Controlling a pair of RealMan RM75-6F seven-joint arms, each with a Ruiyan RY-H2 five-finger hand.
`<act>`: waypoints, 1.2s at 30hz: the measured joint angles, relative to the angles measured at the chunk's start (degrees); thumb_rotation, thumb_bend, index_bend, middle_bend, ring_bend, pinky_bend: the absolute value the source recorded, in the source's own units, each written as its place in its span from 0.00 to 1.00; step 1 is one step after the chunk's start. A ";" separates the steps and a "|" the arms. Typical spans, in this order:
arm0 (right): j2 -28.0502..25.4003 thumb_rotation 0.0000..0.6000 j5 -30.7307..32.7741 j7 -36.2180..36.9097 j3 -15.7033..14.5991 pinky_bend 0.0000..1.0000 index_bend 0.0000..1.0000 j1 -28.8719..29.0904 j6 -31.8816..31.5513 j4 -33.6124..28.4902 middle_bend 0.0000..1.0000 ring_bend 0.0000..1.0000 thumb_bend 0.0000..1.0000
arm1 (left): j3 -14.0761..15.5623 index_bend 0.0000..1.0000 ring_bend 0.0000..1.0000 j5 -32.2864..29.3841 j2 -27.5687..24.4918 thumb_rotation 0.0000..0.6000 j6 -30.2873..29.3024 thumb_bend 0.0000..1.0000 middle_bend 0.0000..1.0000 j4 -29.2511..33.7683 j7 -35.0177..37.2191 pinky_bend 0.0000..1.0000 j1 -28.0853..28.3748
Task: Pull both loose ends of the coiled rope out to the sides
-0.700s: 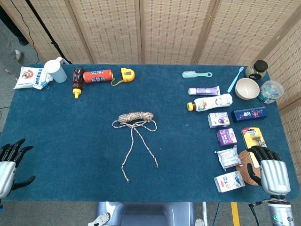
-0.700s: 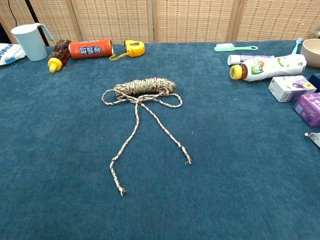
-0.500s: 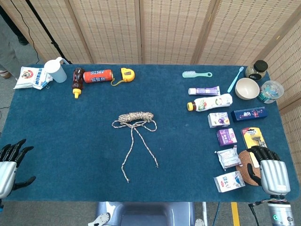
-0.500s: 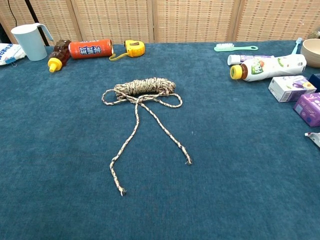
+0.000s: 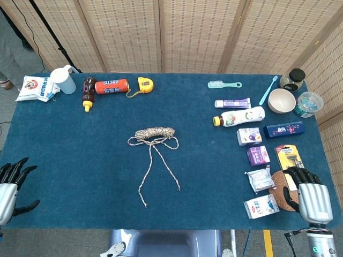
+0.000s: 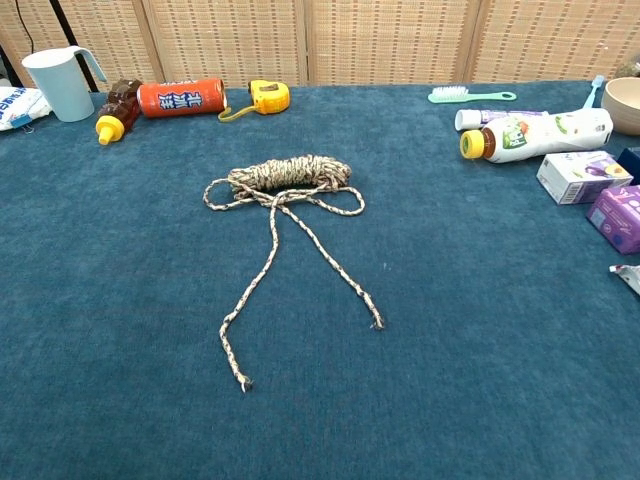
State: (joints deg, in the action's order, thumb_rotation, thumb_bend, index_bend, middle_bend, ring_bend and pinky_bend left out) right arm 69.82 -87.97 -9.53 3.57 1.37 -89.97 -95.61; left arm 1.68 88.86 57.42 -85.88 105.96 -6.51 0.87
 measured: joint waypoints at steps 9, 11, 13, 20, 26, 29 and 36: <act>-0.06 1.00 0.07 0.09 0.34 0.29 0.30 0.31 0.26 0.09 0.28 0.25 0.46 | -0.32 0.20 0.10 -0.20 -0.17 1.00 0.07 0.12 0.08 -0.09 -0.11 0.07 0.23; -0.11 1.00 0.06 0.37 0.36 0.29 0.30 0.42 0.46 0.06 0.28 0.25 0.46 | -0.47 0.20 0.10 -0.35 -0.23 1.00 0.14 0.12 0.08 -0.12 -0.03 0.07 0.35; -0.16 1.00 -0.06 0.74 0.36 0.29 0.30 0.59 0.69 0.04 0.28 0.25 0.46 | -0.65 0.20 0.10 -0.57 -0.25 1.00 0.25 0.12 0.08 -0.17 0.12 0.07 0.48; -0.86 1.00 -2.02 3.47 0.78 0.31 0.30 3.14 3.10 -0.65 0.30 0.29 0.46 | -2.16 0.20 0.10 -1.56 -0.14 1.00 0.94 0.12 0.08 -0.33 0.30 0.07 1.77; -1.04 1.00 -3.49 6.28 1.67 0.40 0.30 6.62 6.57 -0.98 0.36 0.39 0.45 | -3.26 0.20 0.10 -2.75 -0.14 1.00 2.49 0.12 0.08 0.17 0.73 0.07 3.19; -0.84 1.00 -4.36 7.95 2.39 0.47 0.30 9.47 9.58 -0.97 0.41 0.47 0.39 | -3.73 0.20 0.10 -2.50 -0.43 1.00 2.60 0.12 0.08 0.65 0.47 0.07 3.76; 2.31 1.00 -4.14 9.74 5.19 0.53 0.30 18.90 19.73 0.31 0.46 0.53 0.20 | -4.79 0.20 0.10 -4.28 -1.45 1.00 4.17 0.12 0.08 1.87 -1.86 0.07 5.23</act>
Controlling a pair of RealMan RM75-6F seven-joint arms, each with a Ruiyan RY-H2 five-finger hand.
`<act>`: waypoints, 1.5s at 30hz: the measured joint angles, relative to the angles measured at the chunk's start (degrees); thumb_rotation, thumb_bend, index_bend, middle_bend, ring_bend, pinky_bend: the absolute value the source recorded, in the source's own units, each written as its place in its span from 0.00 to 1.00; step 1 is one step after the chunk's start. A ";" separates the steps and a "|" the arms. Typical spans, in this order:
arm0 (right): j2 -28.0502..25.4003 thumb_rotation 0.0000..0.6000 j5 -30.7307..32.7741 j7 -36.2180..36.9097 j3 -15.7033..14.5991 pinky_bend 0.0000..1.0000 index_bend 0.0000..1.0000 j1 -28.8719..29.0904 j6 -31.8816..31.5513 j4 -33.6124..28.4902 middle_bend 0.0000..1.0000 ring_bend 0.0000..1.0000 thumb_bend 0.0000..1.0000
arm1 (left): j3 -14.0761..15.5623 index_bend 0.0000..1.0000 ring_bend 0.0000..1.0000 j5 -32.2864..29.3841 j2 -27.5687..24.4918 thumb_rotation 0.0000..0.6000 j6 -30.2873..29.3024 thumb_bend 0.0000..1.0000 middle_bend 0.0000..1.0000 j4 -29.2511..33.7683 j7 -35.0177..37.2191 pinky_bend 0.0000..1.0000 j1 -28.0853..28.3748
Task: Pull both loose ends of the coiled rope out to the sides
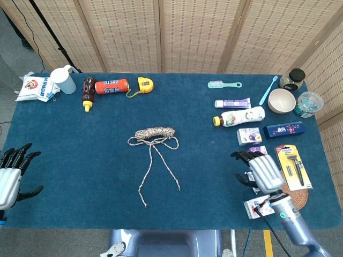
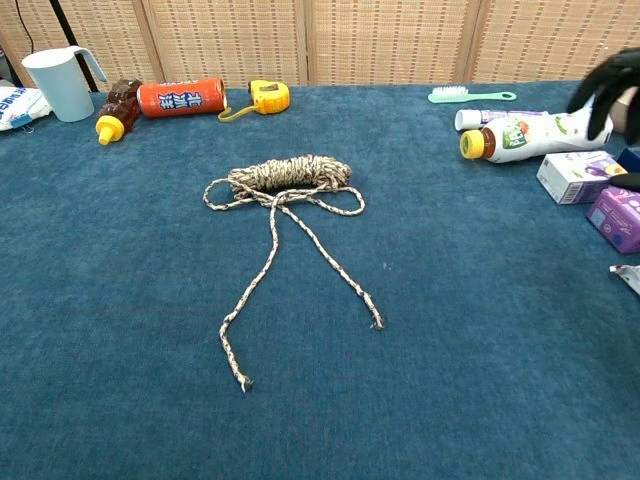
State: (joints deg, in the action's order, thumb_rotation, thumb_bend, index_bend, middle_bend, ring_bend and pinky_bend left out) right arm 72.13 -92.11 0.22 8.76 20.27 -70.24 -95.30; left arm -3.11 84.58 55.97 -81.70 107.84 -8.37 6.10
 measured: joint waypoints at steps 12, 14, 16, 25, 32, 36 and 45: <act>8.80 1.00 7.74 -7.58 2.57 0.55 0.29 8.42 9.34 1.89 0.44 0.52 0.15 | -2.65 0.20 0.10 -2.73 0.11 1.00 1.50 0.12 0.08 0.51 -2.51 0.07 2.98; 9.65 1.00 8.70 -9.30 2.51 0.55 0.28 9.14 10.18 1.82 0.44 0.52 0.15 | -2.84 0.20 0.10 -3.04 0.24 1.00 1.69 0.12 0.08 0.48 -2.66 0.07 3.28; 10.36 1.00 9.80 -10.73 2.46 0.55 0.27 9.74 10.91 1.68 0.43 0.51 0.15 | -3.07 0.20 0.10 -3.41 0.41 1.00 1.92 0.12 0.08 0.47 -2.82 0.07 3.67; 15.17 1.00 16.60 -18.17 2.55 0.55 0.25 13.19 14.12 1.67 0.41 0.50 0.15 | -3.24 0.20 0.10 -4.32 1.04 1.00 2.76 0.12 0.08 0.14 -3.05 0.07 4.63; 19.57 1.00 19.73 -22.94 1.95 0.55 0.25 15.52 15.11 3.70 0.41 0.50 0.14 | -2.94 0.20 0.10 -4.75 0.87 1.00 2.59 0.12 0.08 -0.32 -2.76 0.07 4.49; 21.44 1.00 21.29 -24.32 1.64 0.55 0.25 16.67 15.92 4.90 0.41 0.50 0.15 | -3.01 0.20 0.09 -5.44 0.68 1.00 2.38 0.12 0.08 -0.52 -2.71 0.07 4.38; 25.32 1.00 23.47 -27.82 1.46 0.55 0.24 18.84 16.31 6.90 0.40 0.50 0.15 | -4.10 0.20 0.09 -7.91 -0.08 1.00 1.68 0.12 0.08 -0.37 -3.21 0.07 4.37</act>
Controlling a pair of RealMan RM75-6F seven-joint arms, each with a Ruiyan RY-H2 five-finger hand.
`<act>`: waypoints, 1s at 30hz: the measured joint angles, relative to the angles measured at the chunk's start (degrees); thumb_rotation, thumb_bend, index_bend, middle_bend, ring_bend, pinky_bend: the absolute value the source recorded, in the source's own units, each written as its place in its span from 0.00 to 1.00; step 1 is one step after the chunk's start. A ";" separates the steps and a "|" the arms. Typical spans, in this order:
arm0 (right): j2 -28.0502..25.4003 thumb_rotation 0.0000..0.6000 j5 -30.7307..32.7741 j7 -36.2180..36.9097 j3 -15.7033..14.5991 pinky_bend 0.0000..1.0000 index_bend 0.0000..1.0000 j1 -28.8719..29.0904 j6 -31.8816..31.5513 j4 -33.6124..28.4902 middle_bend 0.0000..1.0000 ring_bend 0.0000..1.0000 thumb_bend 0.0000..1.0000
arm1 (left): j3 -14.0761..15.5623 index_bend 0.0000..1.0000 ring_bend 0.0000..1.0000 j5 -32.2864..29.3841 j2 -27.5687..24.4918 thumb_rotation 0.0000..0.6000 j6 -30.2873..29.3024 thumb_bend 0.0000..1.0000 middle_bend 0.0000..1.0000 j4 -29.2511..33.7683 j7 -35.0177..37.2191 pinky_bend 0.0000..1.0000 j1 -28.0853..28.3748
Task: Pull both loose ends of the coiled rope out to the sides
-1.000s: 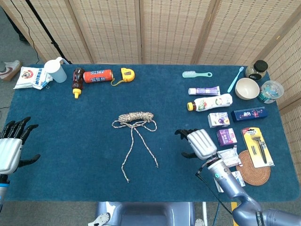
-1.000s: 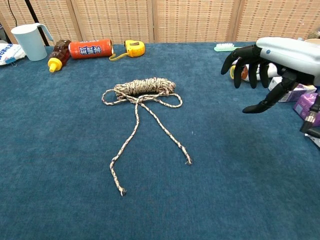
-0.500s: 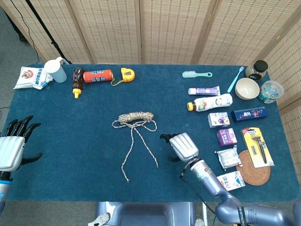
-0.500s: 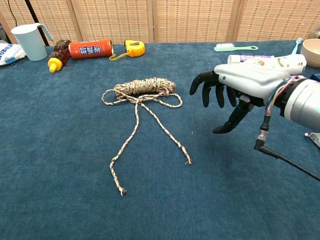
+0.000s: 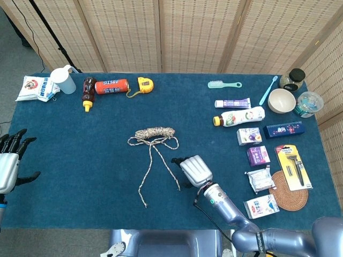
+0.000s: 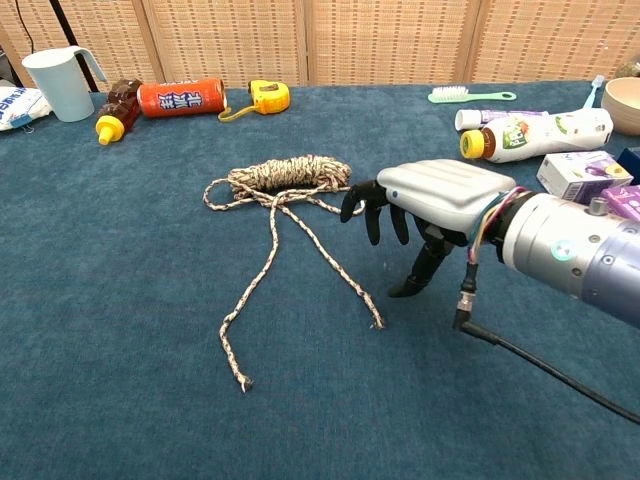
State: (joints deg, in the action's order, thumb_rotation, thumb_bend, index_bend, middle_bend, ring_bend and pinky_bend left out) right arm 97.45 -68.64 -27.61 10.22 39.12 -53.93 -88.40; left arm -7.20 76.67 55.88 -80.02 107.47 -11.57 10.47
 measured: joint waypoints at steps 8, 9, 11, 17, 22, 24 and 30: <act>4.27 1.00 2.91 -3.39 -0.07 0.55 0.23 2.14 0.30 2.62 0.40 0.50 0.15 | 0.30 0.20 0.09 -0.94 -0.63 1.00 0.82 0.12 0.08 -0.16 0.49 0.07 0.09; 4.67 1.00 3.21 -3.81 -0.02 0.55 0.23 2.40 0.31 2.99 0.40 0.50 0.14 | 0.31 0.20 0.09 -1.02 -0.72 1.00 0.83 0.12 0.08 -0.22 0.60 0.07 0.06; 5.54 1.00 3.92 -4.89 0.15 0.55 0.23 2.99 0.26 3.66 0.40 0.50 0.14 | 0.36 0.20 0.09 -1.09 -0.89 1.00 0.76 0.12 0.08 -0.40 0.98 0.07 -0.04; 7.54 1.00 6.31 -7.55 0.66 0.55 0.22 4.51 -0.33 5.01 0.40 0.50 0.14 | 0.80 0.20 0.09 -1.10 -0.88 1.00 1.01 0.12 0.08 -0.92 1.82 0.07 -0.18; 8.72 1.00 6.92 -8.52 0.46 0.55 0.22 5.05 -1.01 6.51 0.40 0.50 0.14 | 0.92 0.20 0.09 -0.99 -1.05 1.00 0.71 0.12 0.08 -1.06 2.15 0.07 -0.35; 9.01 1.00 6.97 -8.80 0.30 0.55 0.22 5.16 -1.43 7.19 0.40 0.50 0.14 | 0.92 0.20 0.09 -0.93 -1.19 1.00 0.45 0.12 0.08 -1.05 2.27 0.07 -0.47; 9.37 1.00 6.41 -9.51 -0.37 0.55 0.22 5.17 -2.75 8.98 0.40 0.50 0.14 | 1.14 0.20 0.09 -0.72 -1.45 1.00 0.00 0.12 0.08 -0.90 2.46 0.07 -0.81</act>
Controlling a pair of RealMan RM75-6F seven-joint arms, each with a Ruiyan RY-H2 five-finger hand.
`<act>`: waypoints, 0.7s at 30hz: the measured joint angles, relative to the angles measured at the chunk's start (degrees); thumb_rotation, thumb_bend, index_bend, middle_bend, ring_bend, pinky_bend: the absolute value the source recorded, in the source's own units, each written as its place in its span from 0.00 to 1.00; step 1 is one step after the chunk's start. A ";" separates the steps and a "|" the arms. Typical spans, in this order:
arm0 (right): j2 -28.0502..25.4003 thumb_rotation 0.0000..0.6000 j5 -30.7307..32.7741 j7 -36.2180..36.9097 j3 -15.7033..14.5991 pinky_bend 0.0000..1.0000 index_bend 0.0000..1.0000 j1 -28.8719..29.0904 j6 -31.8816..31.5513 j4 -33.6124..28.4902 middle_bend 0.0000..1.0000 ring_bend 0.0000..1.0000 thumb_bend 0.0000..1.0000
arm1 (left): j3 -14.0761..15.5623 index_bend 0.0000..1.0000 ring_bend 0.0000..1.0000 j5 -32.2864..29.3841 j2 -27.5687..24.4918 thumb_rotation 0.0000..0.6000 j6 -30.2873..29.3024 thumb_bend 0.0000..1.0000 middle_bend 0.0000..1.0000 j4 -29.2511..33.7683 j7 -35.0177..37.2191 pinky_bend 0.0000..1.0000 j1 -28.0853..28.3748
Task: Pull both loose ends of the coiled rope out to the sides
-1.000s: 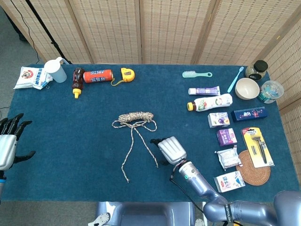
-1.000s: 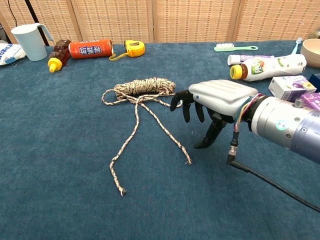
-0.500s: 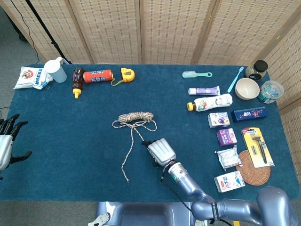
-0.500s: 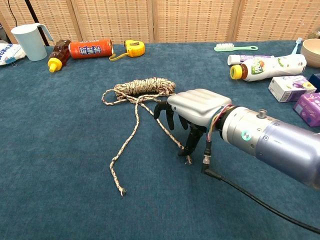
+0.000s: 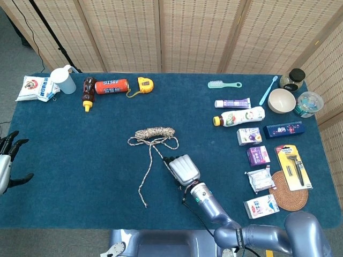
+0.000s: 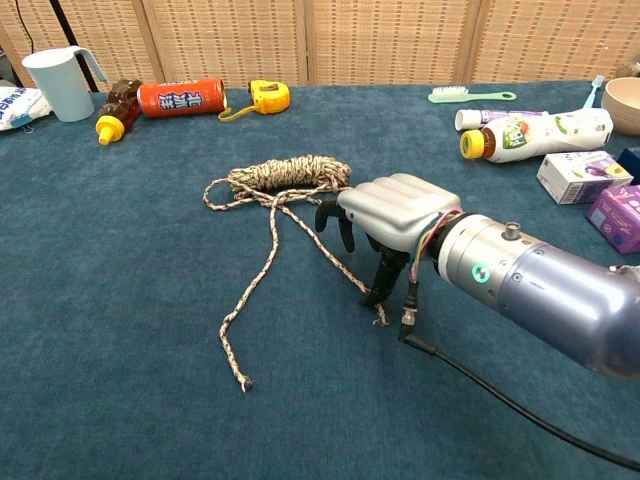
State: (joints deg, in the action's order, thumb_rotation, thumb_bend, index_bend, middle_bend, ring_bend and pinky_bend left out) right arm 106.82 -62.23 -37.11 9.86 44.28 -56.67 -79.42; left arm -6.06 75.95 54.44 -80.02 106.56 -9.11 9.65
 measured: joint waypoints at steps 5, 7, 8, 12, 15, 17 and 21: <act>0.08 1.00 -0.88 0.01 -0.36 0.55 0.22 -0.17 -1.03 1.64 0.40 0.50 0.15 | 0.05 0.20 0.09 0.17 -0.05 1.00 -0.19 0.12 0.08 0.15 0.03 0.07 -0.05; 0.12 1.00 -1.11 0.14 -0.39 0.54 0.22 -0.23 -1.31 2.44 0.40 0.50 0.15 | 0.07 0.20 0.09 0.37 -0.03 1.00 -0.28 0.12 0.08 0.29 0.00 0.07 -0.04; 0.17 1.00 -1.40 0.28 -0.42 0.54 0.22 -0.26 -1.50 3.06 0.40 0.50 0.15 | 0.09 0.20 0.09 0.42 0.00 1.00 -0.28 0.12 0.08 0.34 -0.03 0.07 -0.02; 0.43 1.00 -2.33 0.70 -0.43 0.53 0.22 -0.25 -2.04 5.25 0.40 0.50 0.14 | 0.13 0.20 0.09 0.44 0.15 1.00 -0.12 0.12 0.08 0.42 -0.17 0.07 0.11; 0.65 1.00 -2.91 1.34 -0.26 0.51 0.23 -0.13 -2.15 7.35 0.40 0.50 0.14 | 0.17 0.20 0.09 0.43 0.24 1.00 0.01 0.12 0.08 0.38 -0.31 0.07 0.20; 0.77 1.00 -3.20 1.81 -0.11 0.49 0.24 0.02 -1.99 8.91 0.40 0.50 0.15 | 0.19 0.20 0.09 0.35 0.27 1.00 0.10 0.12 0.08 0.36 -0.39 0.07 0.24; 1.03 1.00 -3.65 2.59 0.32 0.48 0.25 0.40 -1.65 11.93 0.40 0.50 0.15 | 0.16 0.20 0.09 -0.21 0.32 1.00 0.47 0.12 0.08 0.21 -0.45 0.07 0.36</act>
State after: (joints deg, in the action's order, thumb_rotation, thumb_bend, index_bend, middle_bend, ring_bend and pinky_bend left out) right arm 107.85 -65.88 -34.52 10.17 44.68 -58.33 -67.49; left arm -5.91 75.74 54.76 -79.55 106.77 -9.56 10.02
